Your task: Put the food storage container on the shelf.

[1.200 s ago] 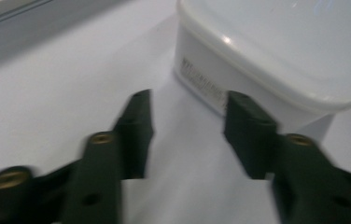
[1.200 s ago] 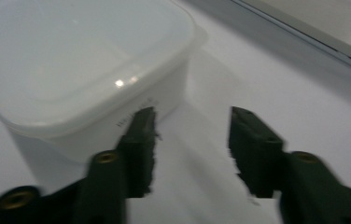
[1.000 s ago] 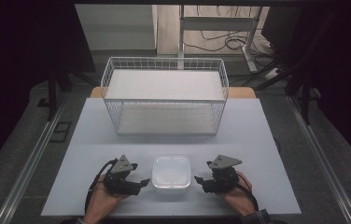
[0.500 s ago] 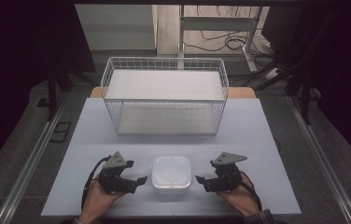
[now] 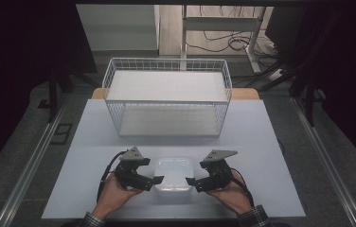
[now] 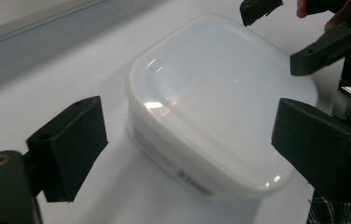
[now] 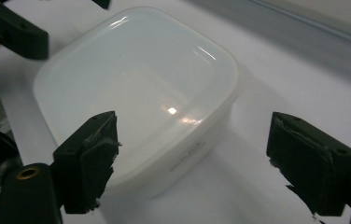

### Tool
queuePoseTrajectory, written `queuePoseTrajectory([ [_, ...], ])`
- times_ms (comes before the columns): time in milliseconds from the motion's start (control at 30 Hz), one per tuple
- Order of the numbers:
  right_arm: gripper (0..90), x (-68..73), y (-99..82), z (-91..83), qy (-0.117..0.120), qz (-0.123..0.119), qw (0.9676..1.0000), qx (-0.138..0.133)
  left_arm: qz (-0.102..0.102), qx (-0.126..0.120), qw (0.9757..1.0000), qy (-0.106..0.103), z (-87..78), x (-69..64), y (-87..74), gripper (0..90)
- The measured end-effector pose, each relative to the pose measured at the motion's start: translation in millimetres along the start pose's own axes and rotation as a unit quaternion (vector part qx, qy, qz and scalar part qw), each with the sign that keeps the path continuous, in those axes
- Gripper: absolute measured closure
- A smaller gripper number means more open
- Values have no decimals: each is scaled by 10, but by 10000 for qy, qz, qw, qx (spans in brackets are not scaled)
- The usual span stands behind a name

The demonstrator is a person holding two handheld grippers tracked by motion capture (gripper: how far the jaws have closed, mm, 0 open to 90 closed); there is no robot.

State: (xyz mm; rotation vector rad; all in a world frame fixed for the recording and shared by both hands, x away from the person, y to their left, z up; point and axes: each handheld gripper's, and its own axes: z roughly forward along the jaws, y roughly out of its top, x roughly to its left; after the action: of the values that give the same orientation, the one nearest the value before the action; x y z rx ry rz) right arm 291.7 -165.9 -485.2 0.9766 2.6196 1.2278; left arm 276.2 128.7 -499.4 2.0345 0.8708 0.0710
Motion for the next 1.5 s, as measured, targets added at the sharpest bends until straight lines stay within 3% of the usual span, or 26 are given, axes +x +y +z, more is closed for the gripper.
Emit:
queuePoseTrajectory([
  [67, 139, -18, -4, 31, 132, 125, 9998, 16, 7, 93, 10000, -14, 52, 10, -34, 100],
  [133, 138, -30, -13, 60, 290, 236, 9993, 25, -172, 52, 9996, -205, 47, 36, -64, 131],
  [300, 202, 1, -20, 97, 682, 368, 9969, 130, -359, 80, 9977, -569, 24, 15, -120, 234],
  [433, 333, 65, -4, 8, 592, 383, 9969, 341, -448, 101, 9970, -616, -56, -34, -178, 309],
  [500, 472, 82, -12, -75, 506, 409, 9974, 306, -525, 37, 9970, -564, -115, -71, -211, 414],
  [667, 627, 80, -59, -175, 473, 859, 9951, 129, -489, -122, 9980, -395, -207, -145, -222, 587],
  [733, 713, 94, -59, -235, 327, 876, 9956, 2, -541, -281, 9975, -361, -234, -134, -227, 695],
  [767, 775, 97, -61, -260, 236, 857, 9960, -96, -545, -307, 9978, -227, -227, -139, -232, 759],
  [800, 776, 98, -64, -276, 153, 813, 9965, -154, -533, -305, 9980, -117, -198, -148, -238, 795],
  [867, 779, 118, -74, -255, -3, 707, 9972, -224, -632, -346, 9974, -64, -179, -145, -234, 792],
  [967, 783, 116, -82, -251, -46, 717, 9967, -377, -687, -425, 9967, -34, -184, -138, -223, 794],
  [1200, 784, 121, -17, -273, -89, 587, 9958, -696, -637, -641, 9958, 117, -248, -113, -148, 797],
  [1500, 782, 1, 182, -223, -139, 467, 9948, -895, -577, -815, 9945, 313, -284, 18, 54, 797],
])
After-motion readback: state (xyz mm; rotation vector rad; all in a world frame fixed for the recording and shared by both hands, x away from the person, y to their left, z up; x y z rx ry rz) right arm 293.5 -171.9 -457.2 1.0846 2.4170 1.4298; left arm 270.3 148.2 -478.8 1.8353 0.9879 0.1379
